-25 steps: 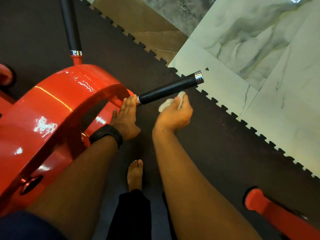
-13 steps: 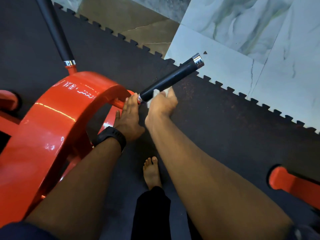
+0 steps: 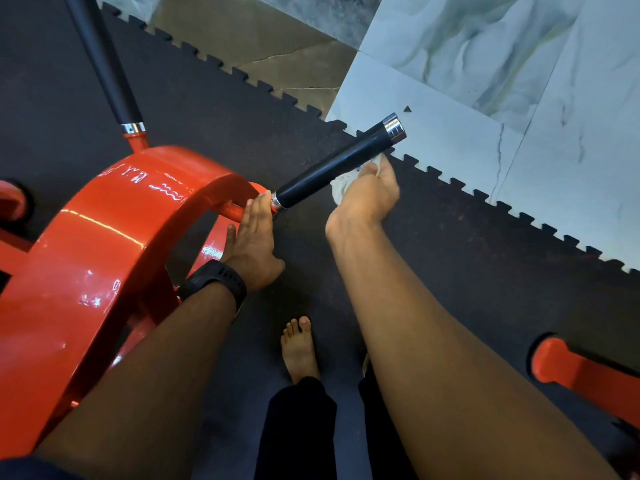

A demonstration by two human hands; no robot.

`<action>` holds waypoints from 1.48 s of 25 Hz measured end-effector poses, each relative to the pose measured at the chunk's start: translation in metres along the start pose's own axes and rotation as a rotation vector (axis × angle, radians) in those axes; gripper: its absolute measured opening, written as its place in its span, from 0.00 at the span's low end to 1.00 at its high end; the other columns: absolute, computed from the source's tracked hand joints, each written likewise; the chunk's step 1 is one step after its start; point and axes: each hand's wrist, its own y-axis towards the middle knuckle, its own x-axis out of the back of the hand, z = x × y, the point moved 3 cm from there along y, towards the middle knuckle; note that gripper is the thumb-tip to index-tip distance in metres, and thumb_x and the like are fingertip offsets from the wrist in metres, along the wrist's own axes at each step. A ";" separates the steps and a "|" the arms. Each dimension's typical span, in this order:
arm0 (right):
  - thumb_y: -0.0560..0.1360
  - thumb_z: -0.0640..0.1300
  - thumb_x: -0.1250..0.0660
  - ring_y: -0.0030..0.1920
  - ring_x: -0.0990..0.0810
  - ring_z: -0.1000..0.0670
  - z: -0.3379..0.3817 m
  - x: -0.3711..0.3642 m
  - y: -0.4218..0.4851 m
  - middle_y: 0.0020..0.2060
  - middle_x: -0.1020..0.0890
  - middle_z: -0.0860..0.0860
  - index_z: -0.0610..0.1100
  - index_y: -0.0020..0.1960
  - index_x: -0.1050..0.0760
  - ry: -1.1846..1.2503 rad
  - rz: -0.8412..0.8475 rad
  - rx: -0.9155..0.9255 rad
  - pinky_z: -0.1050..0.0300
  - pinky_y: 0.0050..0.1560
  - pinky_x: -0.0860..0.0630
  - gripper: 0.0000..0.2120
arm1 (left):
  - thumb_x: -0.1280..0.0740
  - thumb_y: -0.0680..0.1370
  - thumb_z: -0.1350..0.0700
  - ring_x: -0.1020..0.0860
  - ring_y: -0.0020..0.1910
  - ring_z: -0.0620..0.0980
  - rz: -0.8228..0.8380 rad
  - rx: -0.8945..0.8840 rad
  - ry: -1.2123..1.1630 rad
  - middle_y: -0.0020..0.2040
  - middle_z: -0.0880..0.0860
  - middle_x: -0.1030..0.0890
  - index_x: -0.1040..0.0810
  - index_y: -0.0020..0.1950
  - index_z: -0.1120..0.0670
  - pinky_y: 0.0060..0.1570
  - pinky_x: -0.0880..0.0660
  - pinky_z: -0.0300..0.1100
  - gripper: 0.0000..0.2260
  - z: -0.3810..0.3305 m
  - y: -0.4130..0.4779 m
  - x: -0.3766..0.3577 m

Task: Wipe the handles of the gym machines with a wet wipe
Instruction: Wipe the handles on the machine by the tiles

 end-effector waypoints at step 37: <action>0.76 0.33 0.33 0.79 0.49 0.40 0.072 -0.008 0.010 0.76 0.40 0.38 0.35 0.76 0.42 -2.201 0.515 1.349 0.44 0.75 0.37 0.32 | 0.28 0.72 0.64 0.63 0.80 0.49 0.000 0.037 0.004 0.82 0.49 0.61 0.67 0.80 0.50 0.77 0.59 0.57 0.54 -0.002 0.000 -0.002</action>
